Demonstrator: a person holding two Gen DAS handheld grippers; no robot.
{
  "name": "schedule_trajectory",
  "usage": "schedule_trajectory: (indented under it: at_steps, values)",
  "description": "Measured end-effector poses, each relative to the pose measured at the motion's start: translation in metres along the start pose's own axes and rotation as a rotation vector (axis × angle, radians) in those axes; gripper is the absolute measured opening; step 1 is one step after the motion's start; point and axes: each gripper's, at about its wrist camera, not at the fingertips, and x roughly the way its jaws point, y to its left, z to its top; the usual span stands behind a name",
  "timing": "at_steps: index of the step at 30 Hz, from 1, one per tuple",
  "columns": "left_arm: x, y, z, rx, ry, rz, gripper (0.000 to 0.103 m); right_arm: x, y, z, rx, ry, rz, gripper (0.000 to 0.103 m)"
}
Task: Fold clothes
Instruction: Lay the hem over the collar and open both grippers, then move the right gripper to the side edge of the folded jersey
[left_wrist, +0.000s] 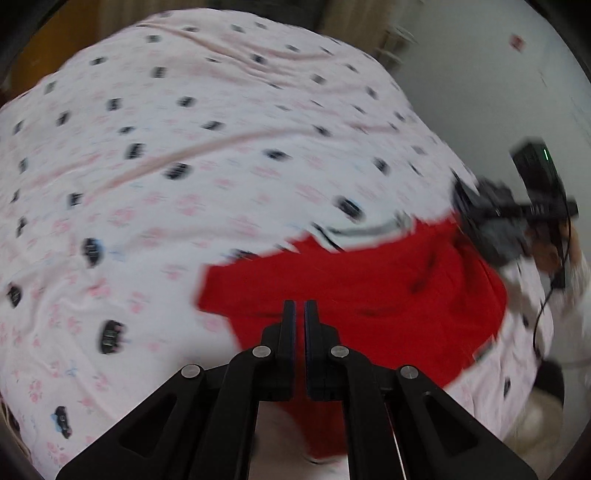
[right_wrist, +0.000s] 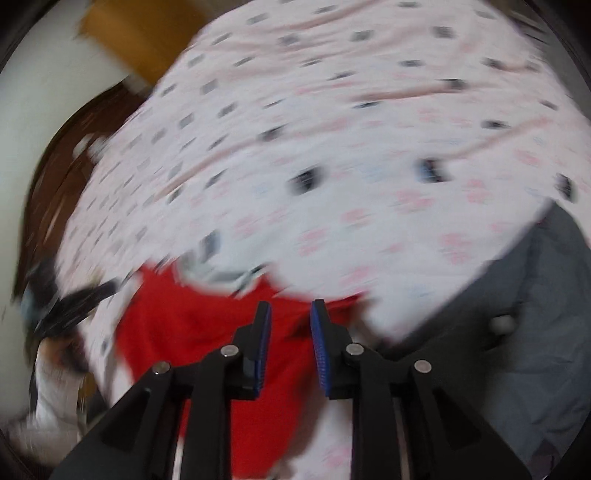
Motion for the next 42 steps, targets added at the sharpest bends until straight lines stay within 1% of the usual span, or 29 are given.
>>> schedule_trajectory:
  at_steps: [2, 4, 8, 10, 12, 14, 17, 21, 23, 25, 28, 30, 33, 35, 38, 40, 42]
  values:
    - [0.011, -0.022, -0.003, 0.057, 0.039, -0.035, 0.003, 0.012, 0.02, -0.007, -0.074, 0.071, 0.041, 0.024]
    - [0.02, -0.037, -0.005, 0.092, 0.066, -0.049, 0.003, 0.028, 0.035, -0.015, -0.124, 0.126, 0.051, 0.024]
    - [0.035, -0.036, -0.01, 0.072, 0.084, -0.038, 0.003, 0.059, 0.065, -0.031, -0.221, 0.236, 0.071, 0.024]
    - [0.039, -0.032, -0.01, 0.06, 0.078, -0.025, 0.003, 0.074, 0.068, -0.034, -0.217, 0.267, 0.078, 0.024]
    - [0.042, -0.03, -0.009, 0.058, 0.075, -0.026, 0.003, 0.087, 0.067, -0.033, -0.205, 0.288, 0.064, 0.024]
    - [0.044, -0.029, -0.008, 0.055, 0.071, -0.027, 0.003, 0.095, 0.062, -0.026, -0.171, 0.295, 0.065, 0.024]
    - [0.049, -0.024, -0.005, 0.047, 0.076, -0.041, 0.003, 0.101, 0.054, -0.014, -0.123, 0.293, 0.072, 0.024]
    - [0.053, -0.01, 0.001, 0.014, 0.071, -0.077, 0.003, 0.101, 0.04, 0.007, -0.043, 0.267, 0.085, 0.024]
    - [0.053, -0.004, 0.005, 0.001, 0.055, -0.088, 0.003, 0.098, 0.03, 0.015, 0.0, 0.238, 0.072, 0.024]
    - [0.052, 0.001, 0.009, -0.011, 0.037, -0.1, 0.003, 0.09, 0.017, 0.027, 0.049, 0.182, 0.033, 0.024]
    - [0.05, 0.006, 0.014, -0.025, 0.025, -0.102, 0.003, 0.077, 0.002, 0.041, 0.111, 0.1, 0.009, 0.024]
    - [0.049, 0.006, 0.015, -0.024, 0.024, -0.105, 0.003, 0.073, -0.001, 0.047, 0.126, 0.085, -0.013, 0.024]
    - [0.047, -0.004, 0.012, 0.01, 0.039, -0.122, 0.003, 0.067, 0.018, 0.055, 0.062, 0.074, 0.009, 0.024]
    - [0.049, -0.006, 0.01, 0.011, 0.049, -0.128, 0.003, 0.069, 0.042, 0.061, -0.016, 0.076, 0.022, 0.024]
    - [0.053, -0.001, 0.005, -0.02, 0.067, -0.139, 0.003, 0.08, 0.082, 0.07, -0.153, 0.106, -0.007, 0.024]
    - [0.054, 0.003, 0.003, -0.039, 0.07, -0.152, 0.003, 0.097, 0.11, 0.073, -0.25, 0.155, -0.03, 0.024]
    - [0.054, 0.007, 0.0, -0.058, 0.073, -0.166, 0.003, 0.112, 0.13, 0.075, -0.332, 0.181, -0.06, 0.024]
